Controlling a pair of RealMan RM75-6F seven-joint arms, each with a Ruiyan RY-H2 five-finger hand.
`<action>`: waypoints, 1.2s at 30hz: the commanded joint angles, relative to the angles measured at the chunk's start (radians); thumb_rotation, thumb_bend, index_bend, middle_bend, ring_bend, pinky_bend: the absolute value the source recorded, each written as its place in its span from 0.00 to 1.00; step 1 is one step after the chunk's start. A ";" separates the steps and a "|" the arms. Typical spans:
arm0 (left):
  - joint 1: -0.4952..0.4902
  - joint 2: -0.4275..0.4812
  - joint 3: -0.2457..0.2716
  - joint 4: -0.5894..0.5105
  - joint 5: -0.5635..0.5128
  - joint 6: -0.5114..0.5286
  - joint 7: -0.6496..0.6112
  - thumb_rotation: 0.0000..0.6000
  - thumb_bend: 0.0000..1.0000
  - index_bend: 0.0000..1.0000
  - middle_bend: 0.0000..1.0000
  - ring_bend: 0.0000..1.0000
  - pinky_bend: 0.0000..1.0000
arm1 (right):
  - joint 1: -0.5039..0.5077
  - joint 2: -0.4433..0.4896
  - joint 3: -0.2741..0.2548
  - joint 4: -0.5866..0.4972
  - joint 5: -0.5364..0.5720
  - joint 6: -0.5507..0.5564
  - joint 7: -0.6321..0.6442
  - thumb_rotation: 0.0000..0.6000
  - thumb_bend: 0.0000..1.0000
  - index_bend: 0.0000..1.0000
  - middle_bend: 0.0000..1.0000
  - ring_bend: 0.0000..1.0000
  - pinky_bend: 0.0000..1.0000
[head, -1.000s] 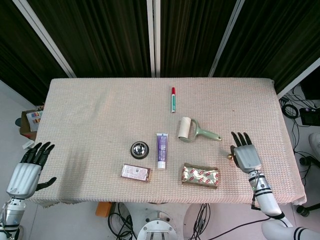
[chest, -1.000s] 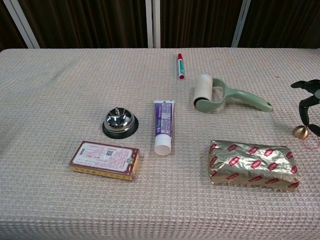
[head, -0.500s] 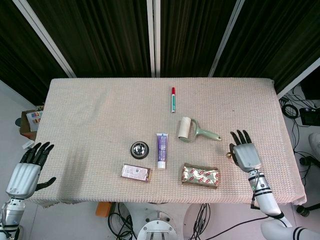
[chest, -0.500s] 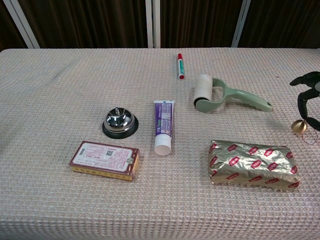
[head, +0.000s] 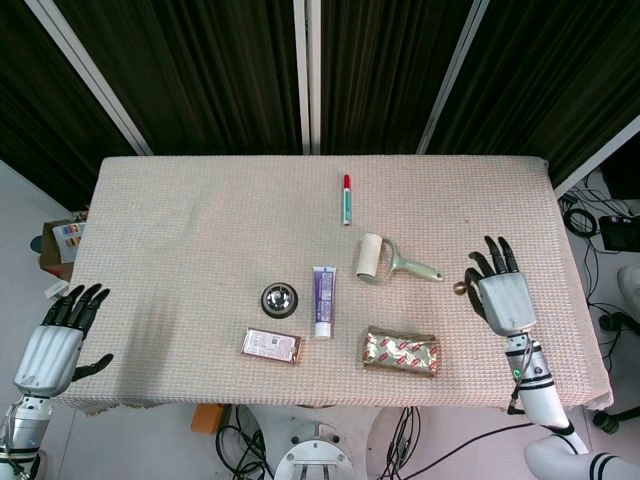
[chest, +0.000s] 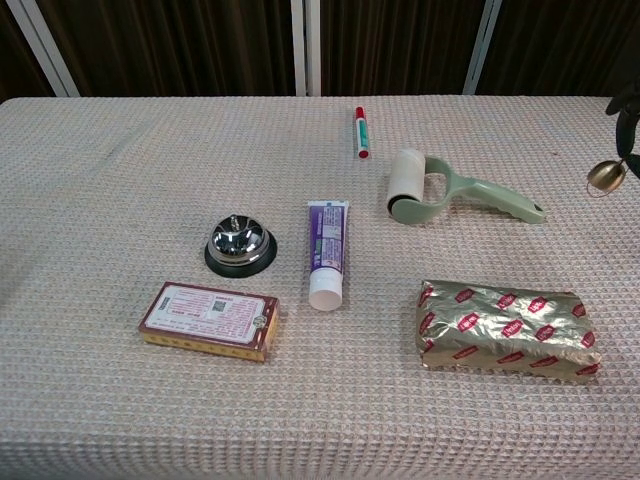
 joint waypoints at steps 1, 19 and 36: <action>-0.001 -0.002 -0.001 0.000 0.000 0.000 -0.003 1.00 0.10 0.08 0.07 0.04 0.16 | -0.004 -0.002 -0.027 0.080 -0.118 0.049 -0.162 1.00 0.41 0.96 0.26 0.00 0.00; -0.004 0.004 0.000 -0.003 -0.001 -0.004 0.001 1.00 0.10 0.08 0.07 0.04 0.16 | -0.027 -0.054 0.029 0.078 -0.067 0.095 -0.080 1.00 0.47 1.00 0.31 0.00 0.00; -0.004 -0.004 0.004 0.012 -0.006 -0.013 -0.009 1.00 0.10 0.08 0.07 0.04 0.16 | -0.043 -0.110 -0.043 0.188 -0.042 -0.019 -0.055 1.00 0.47 1.00 0.30 0.00 0.00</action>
